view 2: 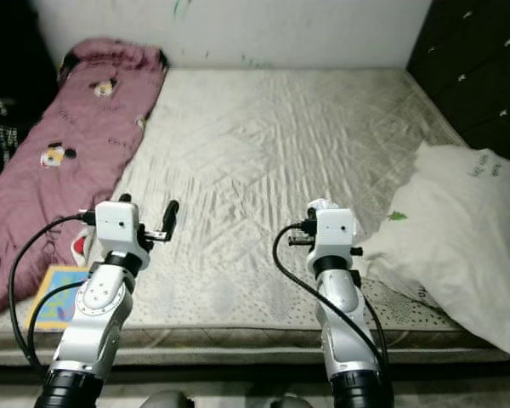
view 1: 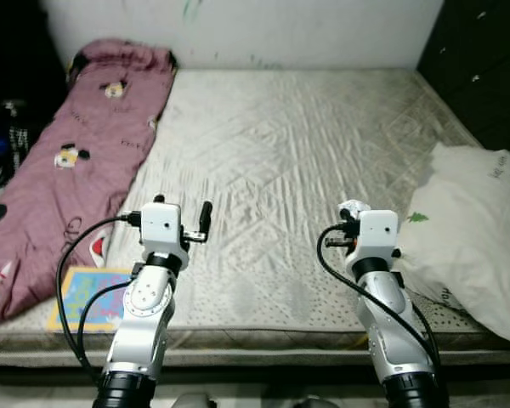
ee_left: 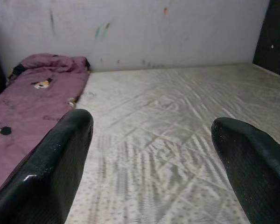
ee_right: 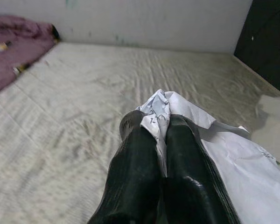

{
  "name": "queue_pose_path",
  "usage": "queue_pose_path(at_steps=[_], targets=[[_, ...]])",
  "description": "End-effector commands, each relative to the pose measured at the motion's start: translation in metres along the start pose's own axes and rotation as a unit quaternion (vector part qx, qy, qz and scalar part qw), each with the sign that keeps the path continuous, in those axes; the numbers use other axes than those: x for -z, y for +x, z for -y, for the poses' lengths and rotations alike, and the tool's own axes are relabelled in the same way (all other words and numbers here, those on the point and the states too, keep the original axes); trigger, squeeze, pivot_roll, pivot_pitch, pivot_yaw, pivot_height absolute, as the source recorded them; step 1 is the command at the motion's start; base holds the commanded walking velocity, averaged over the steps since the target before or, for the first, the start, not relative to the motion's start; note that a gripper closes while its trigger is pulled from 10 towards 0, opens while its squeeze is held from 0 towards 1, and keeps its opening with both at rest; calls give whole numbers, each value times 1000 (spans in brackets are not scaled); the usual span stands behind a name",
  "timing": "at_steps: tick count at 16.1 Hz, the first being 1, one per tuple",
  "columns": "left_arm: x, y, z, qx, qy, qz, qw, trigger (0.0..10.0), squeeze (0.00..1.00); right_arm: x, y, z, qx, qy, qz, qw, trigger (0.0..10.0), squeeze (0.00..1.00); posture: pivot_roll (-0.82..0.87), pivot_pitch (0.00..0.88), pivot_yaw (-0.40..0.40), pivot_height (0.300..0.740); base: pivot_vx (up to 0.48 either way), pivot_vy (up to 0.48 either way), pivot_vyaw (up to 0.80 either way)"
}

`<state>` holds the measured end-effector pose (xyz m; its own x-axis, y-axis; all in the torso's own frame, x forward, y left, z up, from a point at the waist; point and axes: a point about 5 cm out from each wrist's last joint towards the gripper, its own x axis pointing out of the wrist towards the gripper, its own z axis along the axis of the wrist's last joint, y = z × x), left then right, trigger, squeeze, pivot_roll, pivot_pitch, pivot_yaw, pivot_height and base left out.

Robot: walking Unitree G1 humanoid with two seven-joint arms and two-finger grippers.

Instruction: Clean up the room

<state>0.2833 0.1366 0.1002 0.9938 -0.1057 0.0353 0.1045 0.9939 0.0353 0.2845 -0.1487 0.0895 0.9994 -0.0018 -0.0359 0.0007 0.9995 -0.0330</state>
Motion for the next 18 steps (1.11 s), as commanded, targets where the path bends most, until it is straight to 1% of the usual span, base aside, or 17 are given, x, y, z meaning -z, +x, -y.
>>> queue_pose_path(at_steps=[1,2,3,5,6,7,8,10,11,13,18], targets=[[-1,-1,-9,-10,10,-2,1000,10000,0,-7,1,-8,-8,12,12,1000,10000,0,30,0,27,740,0,472,0],[-1,-1,-9,-10,10,-2,1000,10000,0,-6,1,-7,-6,14,8,1000,10000,0,30,0,27,740,0,458,0],[-1,-1,-10,-11,11,-3,1000,10000,0,-5,2,-6,-2,7,2,1000,10000,0,30,0,27,740,0,458,0],[-1,0,-10,-12,10,-3,1000,10000,0,-7,2,-8,-6,-14,8,1000,10000,0,34,0,27,740,0,480,0],[-1,0,-10,-14,11,-4,1000,10000,0,-8,2,-10,-17,-5,11,1000,10000,0,36,0,27,740,0,480,0],[-1,0,-10,-15,11,-6,1000,10000,0,-10,3,-7,-5,-34,12,999,10000,0,36,0,27,740,0,480,0],[-1,0,-10,-16,10,-7,1000,10000,0,-14,4,-4,11,-51,20,998,10000,0,32,0,29,740,0,480,0],[-1,-1,-8,-10,10,-8,1000,10000,0,-10,5,0,26,-38,6,999,10000,0,31,0,29,740,0,480,0],[-1,0,-7,-9,9,-7,1000,10000,0,-7,3,-2,13,-26,1,1000,10000,0,34,0,29,740,0,480,0],[-1,0,-7,-11,8,-7,1000,10000,0,-6,3,-5,8,-33,1,999,10000,0,34,0,29,740,0,480,0],[-2,2,-7,-15,8,-7,1000,10000,0,-5,4,-10,-18,-30,2,999,10000,0,35,0,24,740,0,480,0]])
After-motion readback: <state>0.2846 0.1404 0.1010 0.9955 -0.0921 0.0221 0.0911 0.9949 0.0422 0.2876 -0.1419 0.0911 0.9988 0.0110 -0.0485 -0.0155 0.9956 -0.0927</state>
